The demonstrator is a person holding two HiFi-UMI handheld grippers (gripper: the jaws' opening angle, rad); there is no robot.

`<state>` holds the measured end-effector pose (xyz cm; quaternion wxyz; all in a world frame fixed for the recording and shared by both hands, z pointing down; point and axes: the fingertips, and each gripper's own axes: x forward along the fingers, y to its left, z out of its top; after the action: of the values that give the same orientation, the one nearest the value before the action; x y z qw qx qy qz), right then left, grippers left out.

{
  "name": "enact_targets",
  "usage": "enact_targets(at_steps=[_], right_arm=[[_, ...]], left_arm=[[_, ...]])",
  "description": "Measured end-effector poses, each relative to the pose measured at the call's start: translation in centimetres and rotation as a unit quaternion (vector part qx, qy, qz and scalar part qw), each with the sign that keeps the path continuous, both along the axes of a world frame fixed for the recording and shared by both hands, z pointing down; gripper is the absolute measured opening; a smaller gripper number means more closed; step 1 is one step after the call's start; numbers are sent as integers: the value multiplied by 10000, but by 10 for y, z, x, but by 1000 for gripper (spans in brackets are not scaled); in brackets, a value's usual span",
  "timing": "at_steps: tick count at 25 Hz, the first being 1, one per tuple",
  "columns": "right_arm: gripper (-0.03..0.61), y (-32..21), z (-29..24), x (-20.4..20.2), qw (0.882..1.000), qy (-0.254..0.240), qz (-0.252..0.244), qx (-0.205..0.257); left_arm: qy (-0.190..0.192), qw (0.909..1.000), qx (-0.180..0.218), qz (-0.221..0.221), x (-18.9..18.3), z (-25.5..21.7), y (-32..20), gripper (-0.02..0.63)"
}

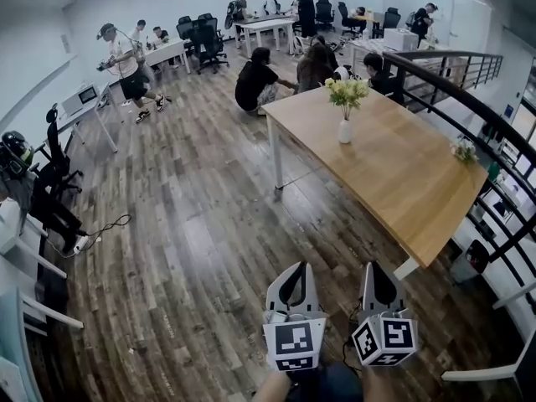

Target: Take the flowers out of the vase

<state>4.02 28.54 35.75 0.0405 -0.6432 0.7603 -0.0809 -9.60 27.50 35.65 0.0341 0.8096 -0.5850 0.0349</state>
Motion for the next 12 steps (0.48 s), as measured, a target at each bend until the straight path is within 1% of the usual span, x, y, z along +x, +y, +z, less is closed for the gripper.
enact_targets(at_steps=[4,12], right_arm=[[2,-15,3,-2,10000,55,10,-42],[0,-57,13,4,9999,63,-29,-153]], left_arm=[[92,9999,-84,5,-2,7,-19,25],[82,9998,-151,60,10,16,-60,25]])
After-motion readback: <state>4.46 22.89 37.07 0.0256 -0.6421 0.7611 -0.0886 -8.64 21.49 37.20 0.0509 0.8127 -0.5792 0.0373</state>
